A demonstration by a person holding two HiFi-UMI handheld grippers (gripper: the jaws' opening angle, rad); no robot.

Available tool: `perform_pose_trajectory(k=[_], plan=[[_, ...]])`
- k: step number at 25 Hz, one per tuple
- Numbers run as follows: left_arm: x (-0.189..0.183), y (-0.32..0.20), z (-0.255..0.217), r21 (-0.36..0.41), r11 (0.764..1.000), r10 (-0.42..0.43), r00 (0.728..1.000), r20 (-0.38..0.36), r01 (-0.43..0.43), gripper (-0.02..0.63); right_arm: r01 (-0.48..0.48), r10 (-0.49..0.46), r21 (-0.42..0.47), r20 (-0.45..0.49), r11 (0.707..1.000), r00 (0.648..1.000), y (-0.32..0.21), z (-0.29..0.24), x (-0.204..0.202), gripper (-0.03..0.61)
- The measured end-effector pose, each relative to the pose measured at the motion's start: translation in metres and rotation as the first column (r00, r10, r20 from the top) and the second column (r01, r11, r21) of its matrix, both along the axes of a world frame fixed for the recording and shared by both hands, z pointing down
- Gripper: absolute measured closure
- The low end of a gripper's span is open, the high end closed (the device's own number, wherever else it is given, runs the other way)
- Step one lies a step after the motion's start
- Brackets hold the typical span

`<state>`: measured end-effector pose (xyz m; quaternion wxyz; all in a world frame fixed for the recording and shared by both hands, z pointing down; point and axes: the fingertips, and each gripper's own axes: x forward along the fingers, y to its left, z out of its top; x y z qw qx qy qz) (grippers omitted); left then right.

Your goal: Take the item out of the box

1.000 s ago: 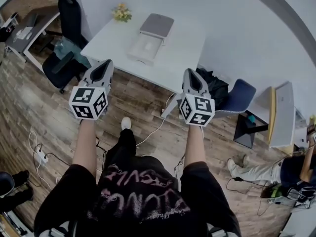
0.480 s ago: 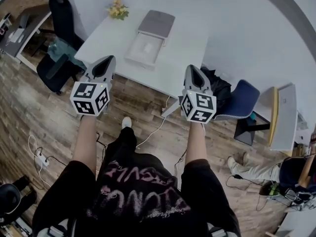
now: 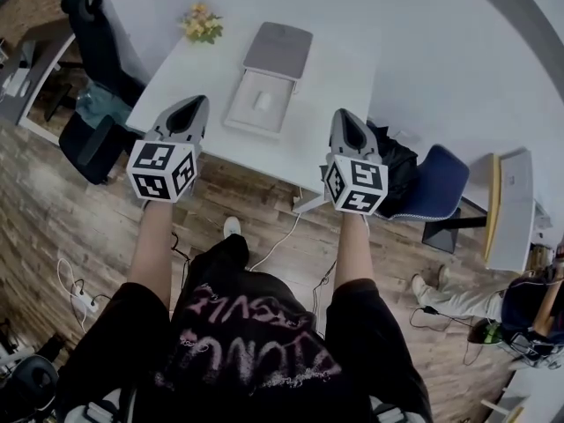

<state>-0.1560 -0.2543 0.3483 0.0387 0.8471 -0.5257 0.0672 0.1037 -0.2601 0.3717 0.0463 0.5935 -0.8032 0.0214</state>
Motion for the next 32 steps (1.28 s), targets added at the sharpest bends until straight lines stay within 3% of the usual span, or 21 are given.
perform_pose_trajectory(k=[15, 32], plan=[[-0.014, -0.094, -0.007, -0.003, 0.993, 0.120, 0.992, -0.026, -0.120, 0.611, -0.096, 0.096, -0.007, 0.007, 0.995, 0.995, -0.067, -0.008, -0.025, 0.569], [0.006, -0.137, -0.007, -0.006, 0.986, 0.168, 0.985, -0.035, -0.168, 0.611, -0.128, 0.128, 0.008, -0.003, 0.992, 0.992, -0.106, -0.016, -0.012, 0.569]])
